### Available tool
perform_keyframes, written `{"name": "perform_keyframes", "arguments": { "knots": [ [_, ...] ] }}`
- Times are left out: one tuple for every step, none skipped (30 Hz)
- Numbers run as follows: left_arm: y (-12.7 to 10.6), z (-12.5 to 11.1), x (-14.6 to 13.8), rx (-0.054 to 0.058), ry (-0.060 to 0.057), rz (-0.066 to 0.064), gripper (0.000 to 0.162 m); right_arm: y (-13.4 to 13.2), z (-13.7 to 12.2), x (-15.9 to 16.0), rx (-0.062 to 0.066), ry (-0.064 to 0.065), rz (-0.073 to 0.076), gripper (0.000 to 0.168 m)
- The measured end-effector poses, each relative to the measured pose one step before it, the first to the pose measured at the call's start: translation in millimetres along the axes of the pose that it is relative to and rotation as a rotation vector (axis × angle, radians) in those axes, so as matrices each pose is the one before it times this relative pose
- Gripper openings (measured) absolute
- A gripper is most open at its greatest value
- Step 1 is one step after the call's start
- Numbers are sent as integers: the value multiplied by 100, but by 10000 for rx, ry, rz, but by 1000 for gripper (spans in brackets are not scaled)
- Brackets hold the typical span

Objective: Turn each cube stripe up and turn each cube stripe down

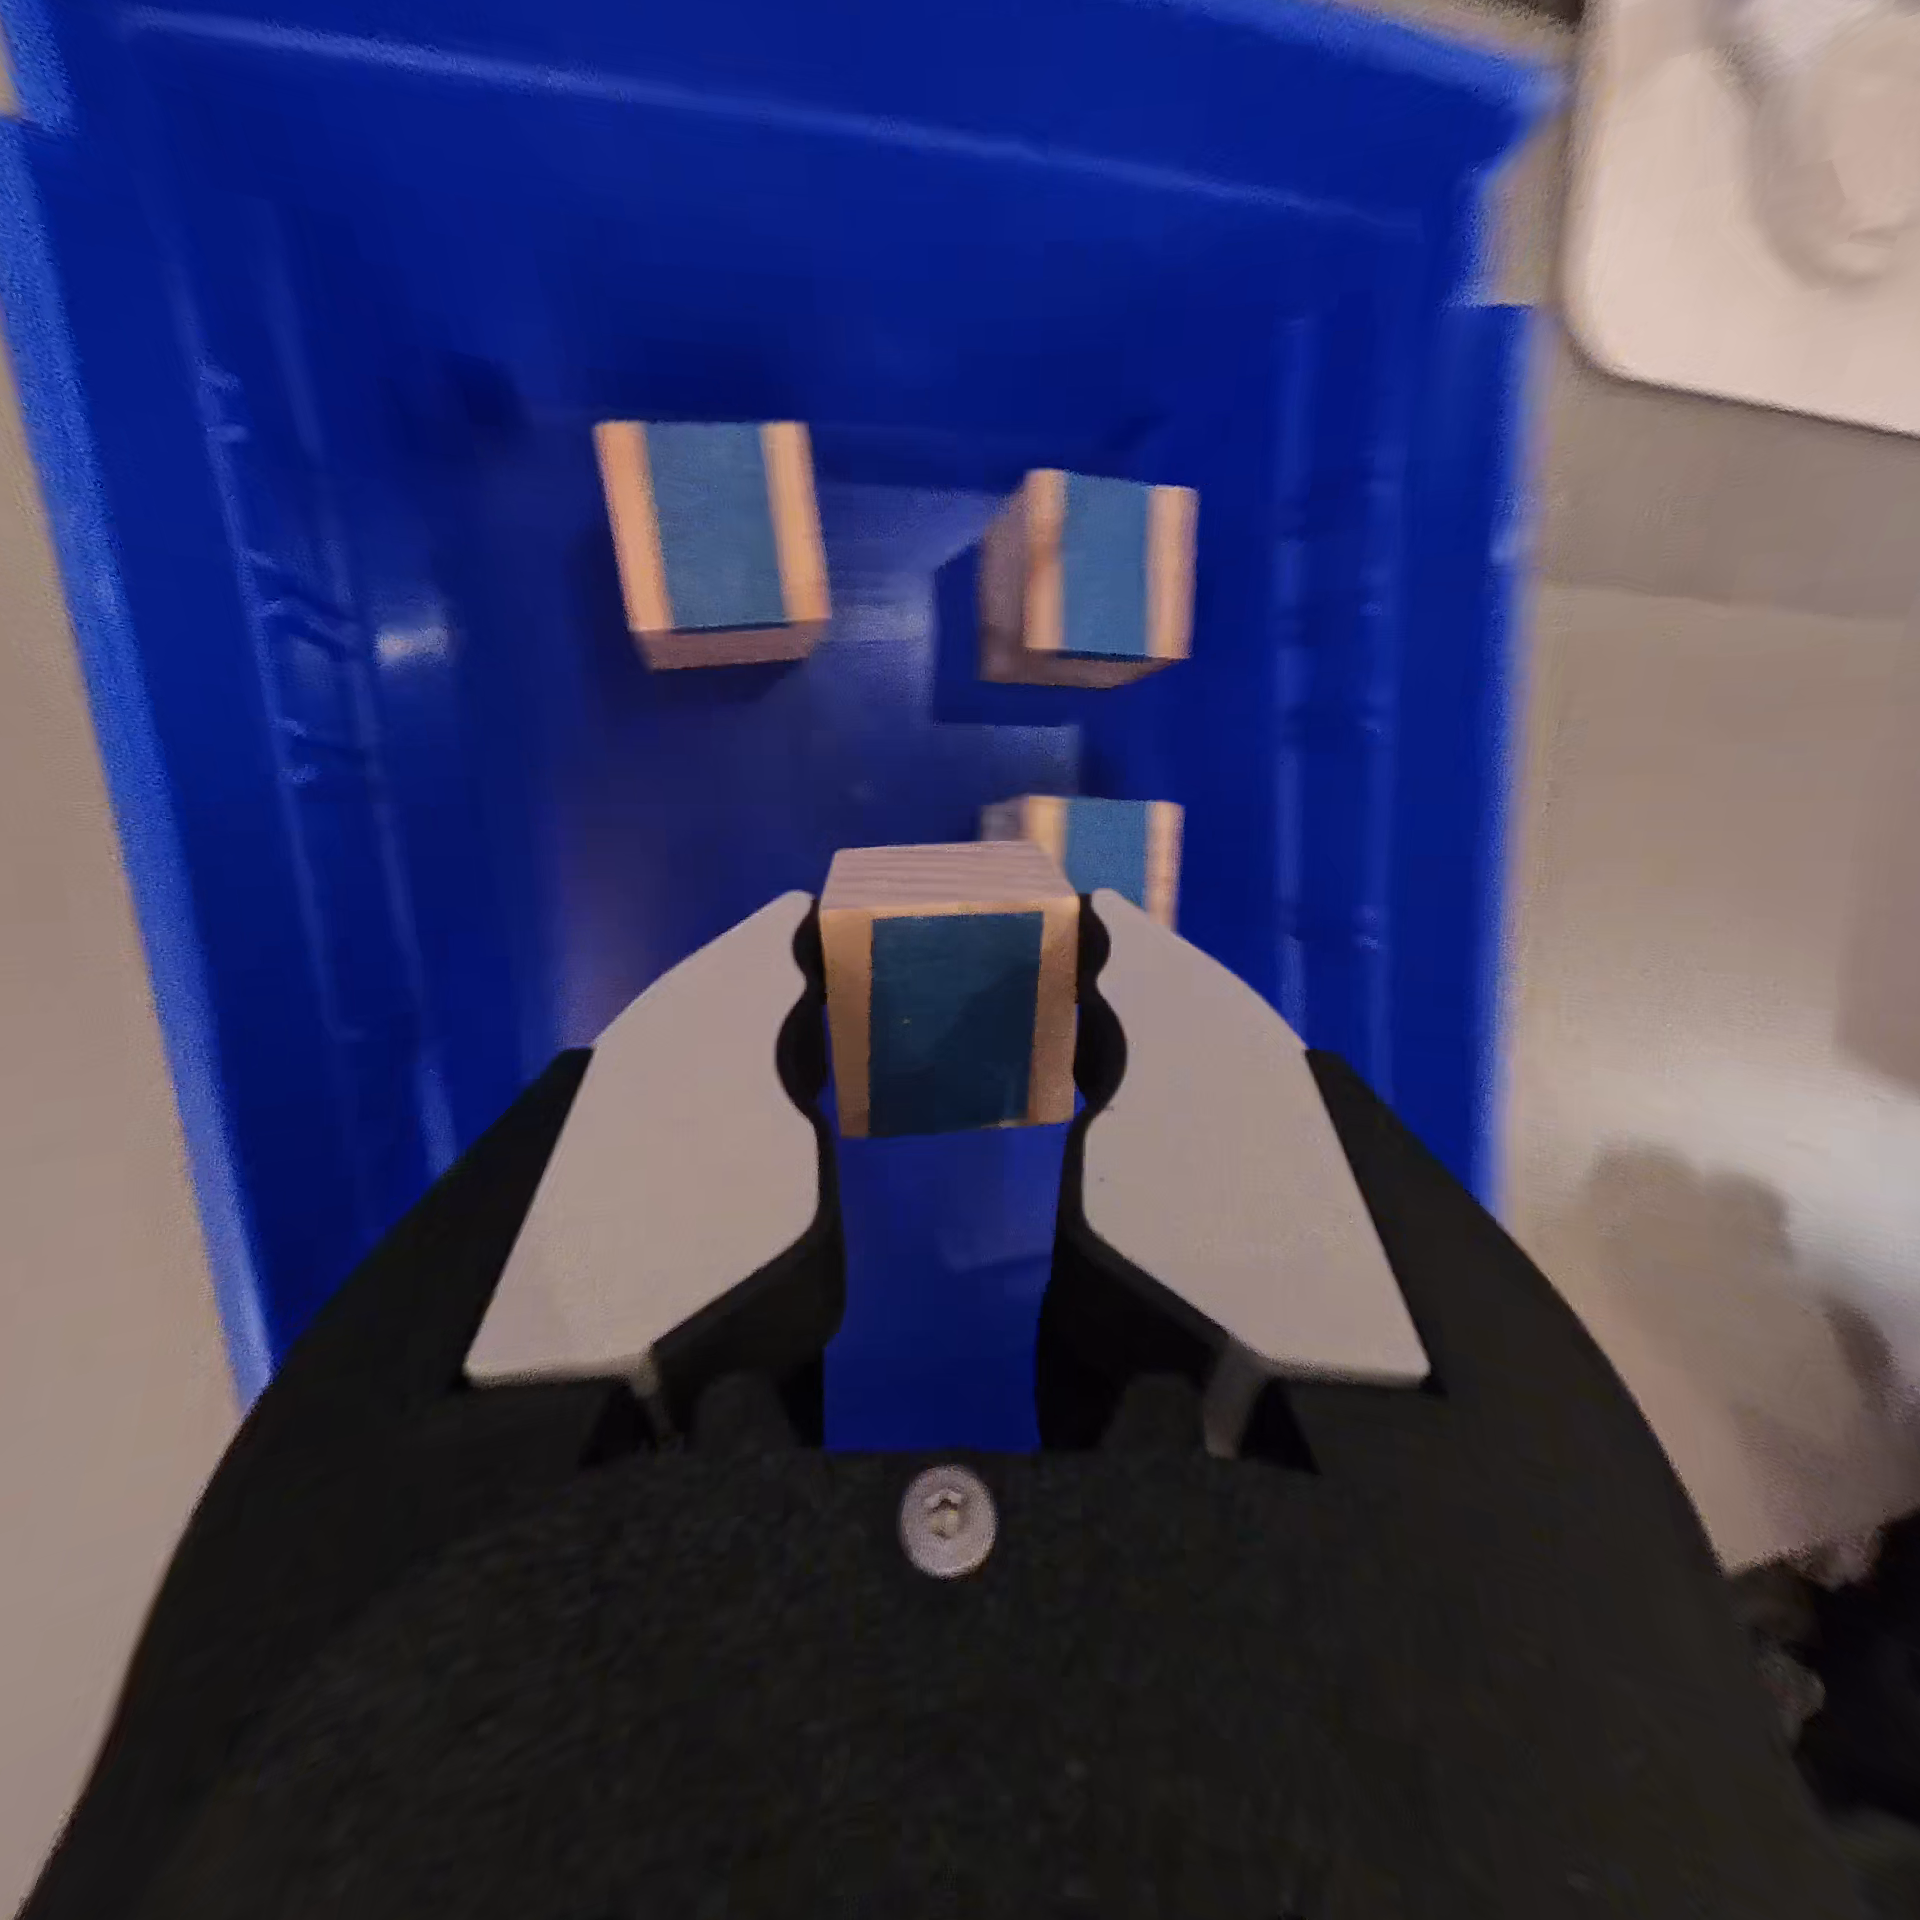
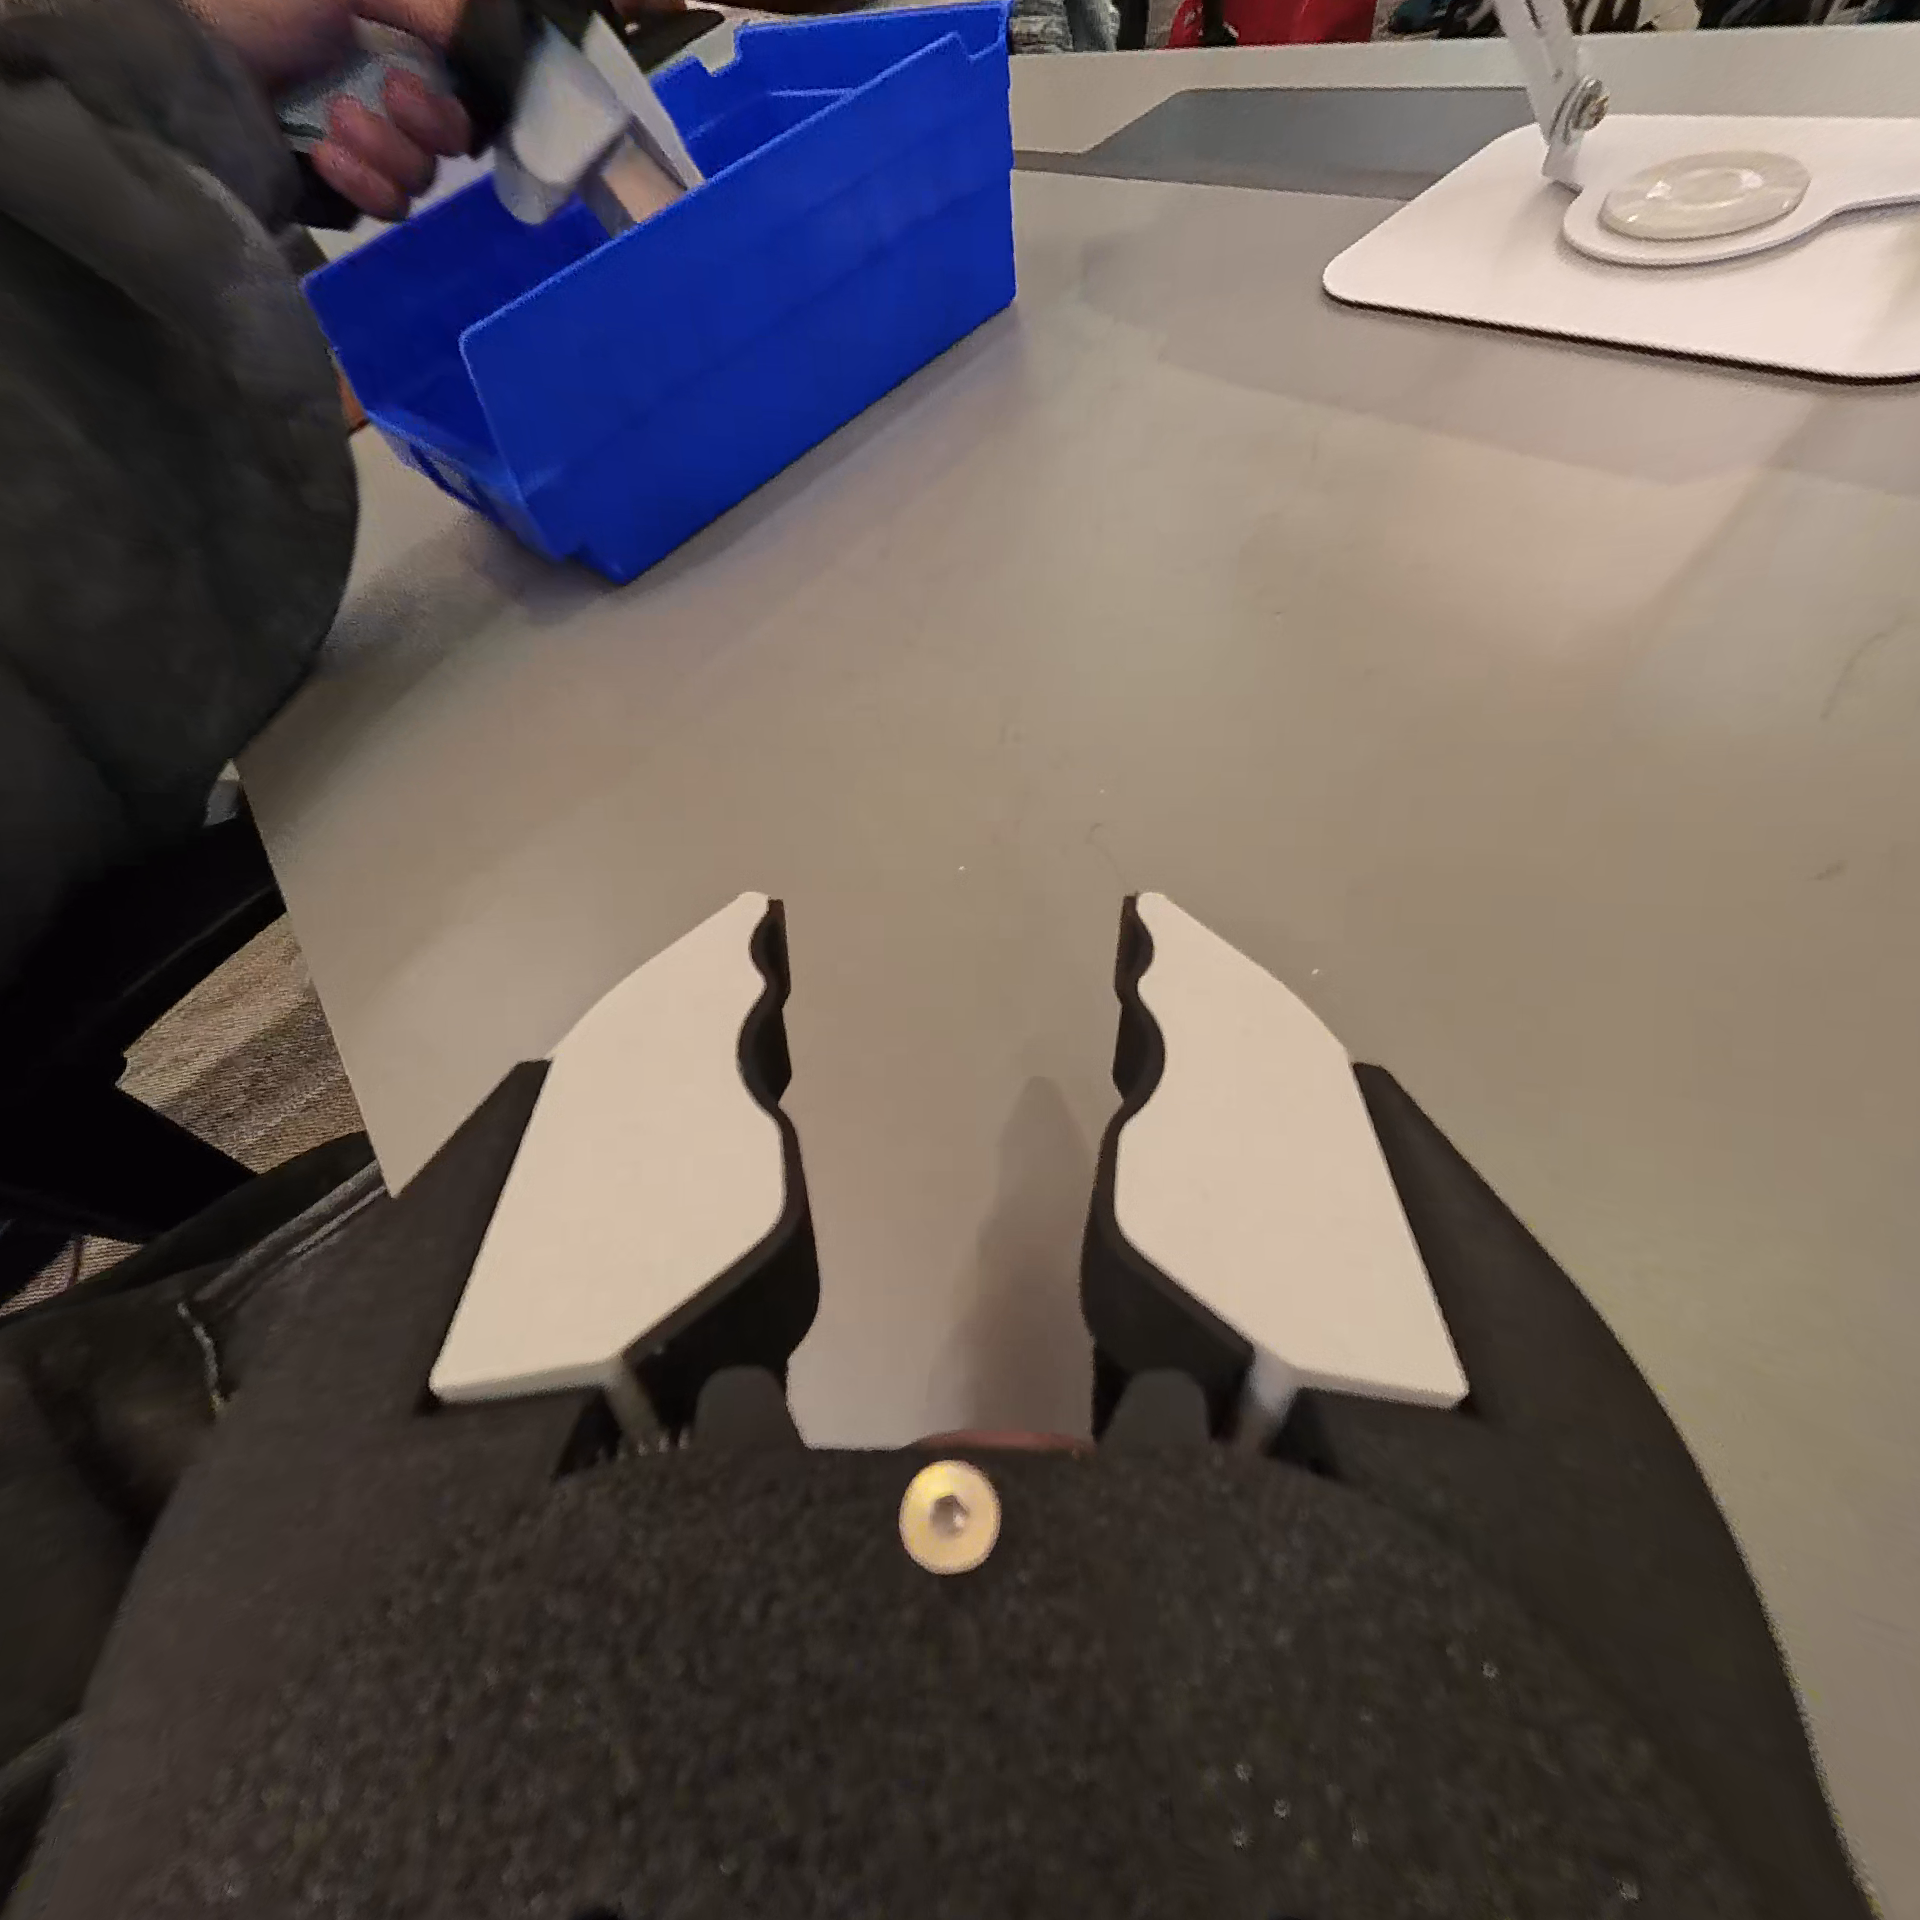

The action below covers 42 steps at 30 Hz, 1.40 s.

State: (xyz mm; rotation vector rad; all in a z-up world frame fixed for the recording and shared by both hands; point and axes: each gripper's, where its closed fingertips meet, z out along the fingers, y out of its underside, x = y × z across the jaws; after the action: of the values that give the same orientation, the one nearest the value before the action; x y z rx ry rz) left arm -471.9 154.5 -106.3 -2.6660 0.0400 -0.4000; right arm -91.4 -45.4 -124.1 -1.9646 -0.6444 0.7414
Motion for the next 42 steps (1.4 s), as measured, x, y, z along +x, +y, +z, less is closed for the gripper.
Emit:
{"name": "perform_keyframes", "arguments": {
  "knots": [
    [85,-1018,1503,382,607,170,44,-50,-26,173,16,20,35,60],
    [44,-891,1837,390,743,151,44,-54,-45,212,9,44,7,60],
    [-12,-658,2225,391,900,178,44,-66,-54,288,17,79,2,60],
    [-14,-343,2382,351,915,175,44,-72,-59,298,26,68,32,59],
    [118,48,2324,227,863,130,44,-76,-52,244,30,21,63,59],
    [146,367,2393,181,903,172,44,-120,-35,250,56,-2,113,59],
    [120,669,2314,194,903,92,44,-202,-29,190,80,-58,170,59],
    [222,920,2164,126,910,-61,44,-338,-14,135,112,-130,204,59],
    [220,1135,2183,168,1016,-68,44,-497,10,67,146,-200,291,59],
    [338,1350,1999,106,986,-35,44,-686,38,-23,188,-296,377,59],
    [544,1476,1554,-52,783,-17,44,-864,71,-138,219,-384,441,57],
    [553,1506,1261,-32,671,-37,44,-993,109,-236,251,-439,518,57],
    [652,1475,1097,-34,644,-108,44,-1039,175,-398,256,-511,555,57],
    [625,1356,982,6,679,-183,44,-974,255,-589,209,-595,557,57],
    [482,1227,827,149,704,-264,44,-820,361,-668,155,-608,544,57],
    [519,1094,515,91,597,-360,44,-585,482,-643,80,-579,557,58],
    [483,950,236,58,477,-330,44,-346,578,-745,-14,-664,607,59],
    [350,778,44,110,367,-264,43,-197,640,-734,-41,-682,595,60],
    [352,648,-172,39,204,-173,44,-186,642,-599,2,-594,540,62],
    [424,524,-325,-73,53,-44,44,-223,591,-405,96,-454,443,62],
    [292,387,-456,12,-98,13,43,-272,509,-128,184,-268,342,61],
    [273,285,-486,-12,-179,26,44,-76,468,226,100,-33,212,61],
    [379,253,-406,-118,-160,38,44,291,450,498,-98,176,54,62],
    [342,227,-242,-101,-87,28,44,447,390,374,-203,114,-2,63],
    [363,212,-248,-116,-134,29,44,277,256,182,-76,-8,38,63],
    [354,198,-298,-130,-200,64,44,160,173,163,4,-22,103,63],
    [331,205,-160,-131,-119,107,44,80,108,131,19,-57,151,63],
    [300,206,-60,-136,-58,105,44,10,40,150,44,-39,153,63],
    [299,209,-103,-131,-67,49,44,-40,-26,139,60,-45,161,62],
    [205,181,-167,-60,-99,23,44,14,-57,-6,-5,-122,119,55],
    [96,144,-87,25,-1,-1,44,271,-94,-98,-216,-151,59,45],
    [122,104,-98,-3,55,-125,44,51,-161,95,-94,66,-2,45],
    [120,71,-132,-36,40,-92,44,-83,-189,225,24,197,-143,45],
    [127,40,-89,-66,45,-23,43,-15,-127,104,20,90,-82,44],
    [126,53,-30,-78,22,1,44,74,-87,49,-39,17,-19,45],
    [99,60,3,-70,-9,16,44,44,-71,19,10,-30,-25,45],
    [71,22,34,-68,-20,12,44,-7,-57,-23,43,-38,-26,44],
    [25,-67,121,-80,25,-75,44,-2,-49,-60,9,-39,-6,45],
    [-181,-280,382,32,164,-151,49,51,-49,-113,-69,-48,36,45],
    [-426,-580,522,226,181,-136,58,-85,-129,-115,12,6,-12,45],
    [-465,-831,409,306,25,-26,65,-162,-208,-137,58,45,-98,45],
    [-234,-973,96,216,-232,151,68,-131,-251,-179,-2,62,-135,45]
  ]
}}
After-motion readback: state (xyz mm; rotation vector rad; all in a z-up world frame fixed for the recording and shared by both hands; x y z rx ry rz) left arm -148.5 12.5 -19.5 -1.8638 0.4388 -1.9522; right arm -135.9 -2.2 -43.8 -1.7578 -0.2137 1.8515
